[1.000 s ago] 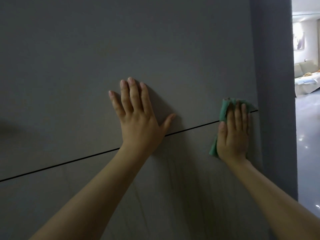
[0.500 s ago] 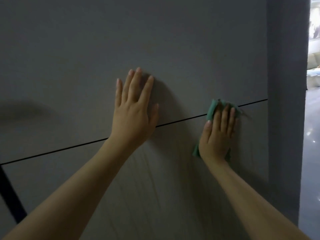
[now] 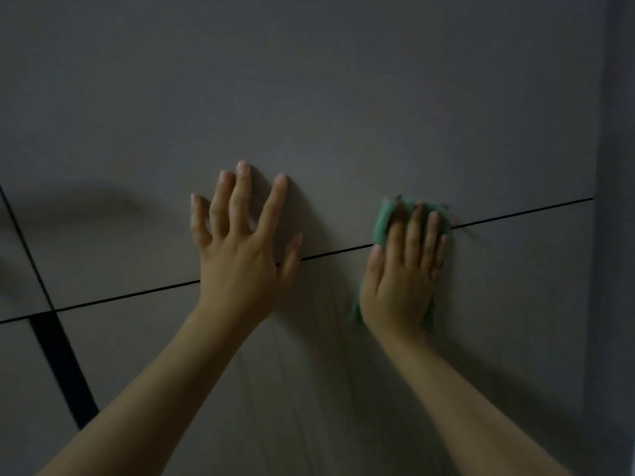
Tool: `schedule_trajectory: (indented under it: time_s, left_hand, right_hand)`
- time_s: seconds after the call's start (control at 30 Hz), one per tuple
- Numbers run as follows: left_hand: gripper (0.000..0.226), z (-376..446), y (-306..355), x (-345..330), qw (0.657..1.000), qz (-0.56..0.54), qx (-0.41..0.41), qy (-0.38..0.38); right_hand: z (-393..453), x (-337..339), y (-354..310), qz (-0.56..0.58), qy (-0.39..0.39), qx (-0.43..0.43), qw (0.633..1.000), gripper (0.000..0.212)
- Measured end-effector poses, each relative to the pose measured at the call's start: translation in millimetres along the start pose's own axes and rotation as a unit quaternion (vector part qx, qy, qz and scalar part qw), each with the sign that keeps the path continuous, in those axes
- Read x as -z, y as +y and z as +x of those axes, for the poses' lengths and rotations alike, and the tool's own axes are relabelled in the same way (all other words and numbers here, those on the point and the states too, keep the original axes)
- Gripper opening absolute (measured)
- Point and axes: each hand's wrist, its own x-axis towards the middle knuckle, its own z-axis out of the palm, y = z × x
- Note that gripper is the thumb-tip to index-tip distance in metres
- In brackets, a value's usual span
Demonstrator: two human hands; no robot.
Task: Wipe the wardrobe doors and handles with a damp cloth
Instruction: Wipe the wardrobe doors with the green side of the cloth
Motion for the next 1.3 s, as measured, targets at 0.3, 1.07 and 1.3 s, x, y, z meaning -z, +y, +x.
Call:
schedule_trajectory:
  time_s: [0.3,1.07,1.3]
  left_hand:
    - [0.061,0,-18,27,0.997,-0.077,-0.004,-0.029]
    - [0.056,-44,-93,35,0.994,-0.069,0.077,-0.027]
    - [0.054,-65,-108,46,0.994,-0.054,0.096,0.005]
  right_hand:
    - [-11,9,5,0.011,-0.105,0.293,0.950,0.047]
    - [7,-19,-92,0.014,-0.112,0.460,0.881,0.050]
    - [51,-15,-96,0.002,-0.080,0.423,0.903,0.049]
